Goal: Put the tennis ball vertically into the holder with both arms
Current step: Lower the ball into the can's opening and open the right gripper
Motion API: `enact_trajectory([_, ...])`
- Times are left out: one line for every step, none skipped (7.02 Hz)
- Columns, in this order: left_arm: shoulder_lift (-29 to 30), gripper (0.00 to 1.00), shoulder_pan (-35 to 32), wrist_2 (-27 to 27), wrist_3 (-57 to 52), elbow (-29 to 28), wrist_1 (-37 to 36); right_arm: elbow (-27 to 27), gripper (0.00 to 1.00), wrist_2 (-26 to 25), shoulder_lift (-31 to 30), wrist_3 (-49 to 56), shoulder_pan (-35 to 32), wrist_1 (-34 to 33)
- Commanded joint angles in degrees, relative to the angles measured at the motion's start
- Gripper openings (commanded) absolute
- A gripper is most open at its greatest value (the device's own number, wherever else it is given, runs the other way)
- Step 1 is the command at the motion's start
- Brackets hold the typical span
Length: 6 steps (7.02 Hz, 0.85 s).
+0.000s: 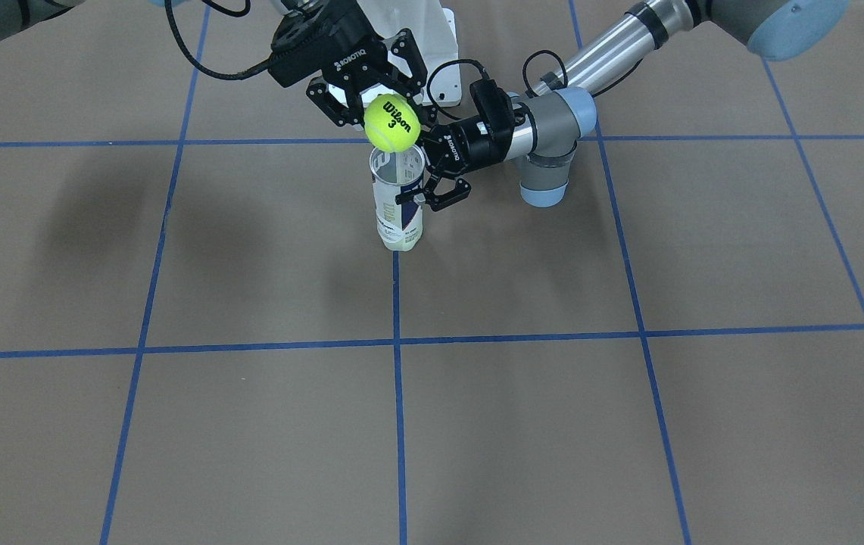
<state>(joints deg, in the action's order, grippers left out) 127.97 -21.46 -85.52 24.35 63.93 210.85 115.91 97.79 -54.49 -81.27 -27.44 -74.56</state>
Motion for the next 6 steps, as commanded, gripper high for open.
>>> enact_trajectory([0.0, 0.99, 0.0, 0.0, 0.0, 0.0, 0.0, -0.1, 0.64, -0.4, -0.1, 0.0, 0.5, -0.1])
enact_trajectory([0.0, 0.99, 0.0, 0.0, 0.0, 0.0, 0.0, 0.0, 0.82, -0.4, -0.2, 0.0, 0.4, -0.1])
enact_trajectory([0.0, 0.99, 0.0, 0.0, 0.0, -0.1, 0.0, 0.1, 0.91, -0.4, -0.3, 0.0, 0.4, -0.1])
enact_trajectory([0.0, 0.99, 0.0, 0.0, 0.0, -0.1, 0.0, 0.4, 0.98, -0.4, -0.4, 0.0, 0.4, -0.4])
enact_trajectory([0.0, 0.99, 0.0, 0.0, 0.0, -0.1, 0.0, 1.8, 0.98, -0.4, -0.4, 0.0, 0.4, -2.5])
enact_trajectory([0.0, 0.99, 0.0, 0.0, 0.0, -0.1, 0.0, 3.6, 0.98, -0.2, -0.4, 0.0, 0.4, -4.4])
